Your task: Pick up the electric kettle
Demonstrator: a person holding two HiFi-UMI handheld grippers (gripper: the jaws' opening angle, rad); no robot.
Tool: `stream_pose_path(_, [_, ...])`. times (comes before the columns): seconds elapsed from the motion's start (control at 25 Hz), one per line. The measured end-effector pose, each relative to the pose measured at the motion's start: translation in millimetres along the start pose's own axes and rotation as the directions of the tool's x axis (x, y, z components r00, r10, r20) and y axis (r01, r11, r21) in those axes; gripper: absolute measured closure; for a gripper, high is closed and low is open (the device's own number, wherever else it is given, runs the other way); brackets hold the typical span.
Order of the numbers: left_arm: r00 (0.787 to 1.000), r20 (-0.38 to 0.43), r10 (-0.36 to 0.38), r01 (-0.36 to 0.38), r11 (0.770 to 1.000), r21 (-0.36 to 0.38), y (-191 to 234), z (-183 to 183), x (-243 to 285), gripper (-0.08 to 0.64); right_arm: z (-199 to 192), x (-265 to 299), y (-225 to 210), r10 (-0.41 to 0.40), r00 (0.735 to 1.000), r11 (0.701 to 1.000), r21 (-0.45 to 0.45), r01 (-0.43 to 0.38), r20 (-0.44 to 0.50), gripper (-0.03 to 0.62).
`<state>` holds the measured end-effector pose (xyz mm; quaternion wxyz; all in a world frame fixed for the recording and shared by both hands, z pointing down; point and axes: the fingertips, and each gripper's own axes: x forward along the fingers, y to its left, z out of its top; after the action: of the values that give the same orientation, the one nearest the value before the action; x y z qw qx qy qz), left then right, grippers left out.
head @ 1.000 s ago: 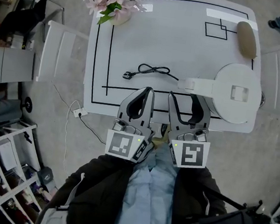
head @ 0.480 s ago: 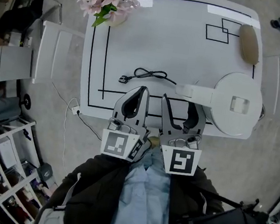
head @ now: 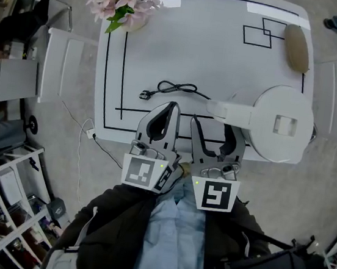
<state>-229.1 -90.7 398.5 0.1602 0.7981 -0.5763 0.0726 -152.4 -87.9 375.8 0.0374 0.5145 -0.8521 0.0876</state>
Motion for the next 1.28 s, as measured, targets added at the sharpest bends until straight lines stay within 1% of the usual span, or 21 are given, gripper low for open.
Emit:
stream_pose_path(0.32, [1.0,0.011,-0.017,0.017,1.0,0.022,-15,2,-10,0.555,-2,-19,-6,-0.021,1.0,1.0,-0.004,0.021,0.002,0.364])
stream_pose_path(0.44, [0.999,0.015,-0.028,0.027,0.999,0.03,-21,4,-14,0.555,4,-26,-10,-0.04,0.999,0.999,0.001,0.04,0.027,0.364])
stream_pose_path(0.8, [0.998,0.021,-0.057,0.056,0.997,0.049,-38,4,-18,0.555,5,-46,-34,-0.108,0.994,0.994,0.022,0.107,0.035,0.364])
stream_pose_path(0.92, [0.998,0.02,-0.065,0.063,0.997,0.054,-43,4,-18,0.555,7,-49,-33,-0.102,0.993,0.994,0.038,0.101,0.051,0.364])
stream_pose_path(1.12, [0.997,0.021,-0.07,0.069,0.996,0.055,-50,6,-16,0.555,10,-46,-24,-0.053,0.996,0.998,0.029,0.051,0.065,0.364])
stream_pose_path(1.28, [0.998,0.018,-0.058,0.057,0.996,0.066,-48,7,-19,0.555,13,-37,-22,-0.053,0.997,0.998,0.027,0.051,0.064,0.364])
